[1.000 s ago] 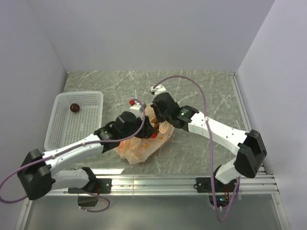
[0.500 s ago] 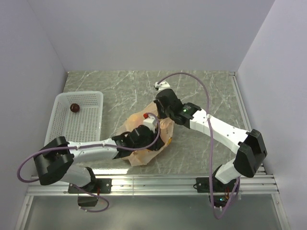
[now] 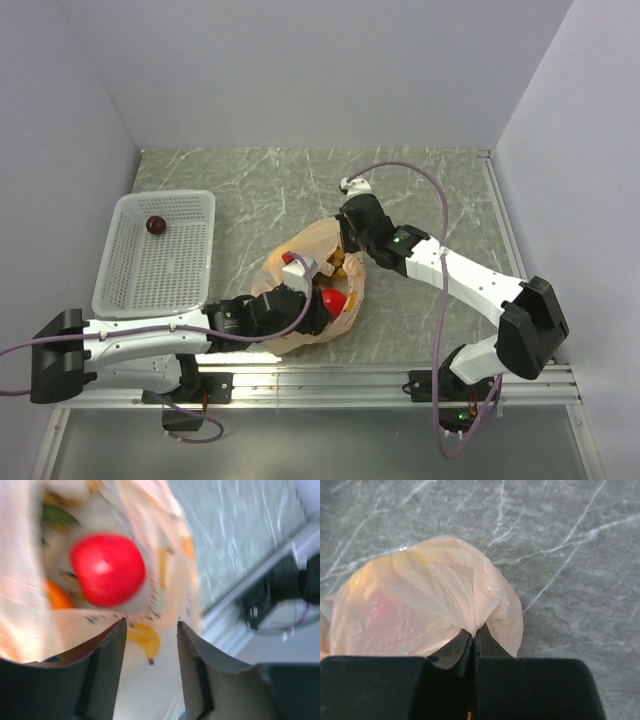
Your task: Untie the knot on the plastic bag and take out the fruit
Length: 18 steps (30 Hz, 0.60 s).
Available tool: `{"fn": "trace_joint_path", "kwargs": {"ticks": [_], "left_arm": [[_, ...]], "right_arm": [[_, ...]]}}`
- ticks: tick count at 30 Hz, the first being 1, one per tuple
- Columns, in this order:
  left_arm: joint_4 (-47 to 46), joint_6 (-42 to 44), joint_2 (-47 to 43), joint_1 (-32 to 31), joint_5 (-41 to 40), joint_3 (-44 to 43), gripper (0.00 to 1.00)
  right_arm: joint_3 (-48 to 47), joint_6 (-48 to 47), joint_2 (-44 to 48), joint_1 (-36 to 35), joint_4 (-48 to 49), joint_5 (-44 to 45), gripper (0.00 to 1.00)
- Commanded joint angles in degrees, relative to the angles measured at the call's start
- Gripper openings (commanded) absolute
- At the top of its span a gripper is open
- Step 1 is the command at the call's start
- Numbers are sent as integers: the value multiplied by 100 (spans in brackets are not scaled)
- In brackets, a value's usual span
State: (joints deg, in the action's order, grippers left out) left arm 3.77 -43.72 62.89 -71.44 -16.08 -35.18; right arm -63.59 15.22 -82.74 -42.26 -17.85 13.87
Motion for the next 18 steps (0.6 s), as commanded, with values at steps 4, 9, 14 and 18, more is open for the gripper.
{"fn": "trace_joint_path", "kwargs": {"ticks": [4,9,14,18], "left_arm": [[423,4,100,542,-941,-376,61],[887,-451,566,780,-1703,-419,64],[2618,-1977,322,1009,-2909,-393,66],[2543,-2194,-513,1044,-3043,0,69]], "right_arm": [[584,182,486,-125,413,54,0],[927,314,741,-125,484,274,0],[1182,402,908,-125,449,441,0],[1384,438,1023,-160,571,371,0]]}}
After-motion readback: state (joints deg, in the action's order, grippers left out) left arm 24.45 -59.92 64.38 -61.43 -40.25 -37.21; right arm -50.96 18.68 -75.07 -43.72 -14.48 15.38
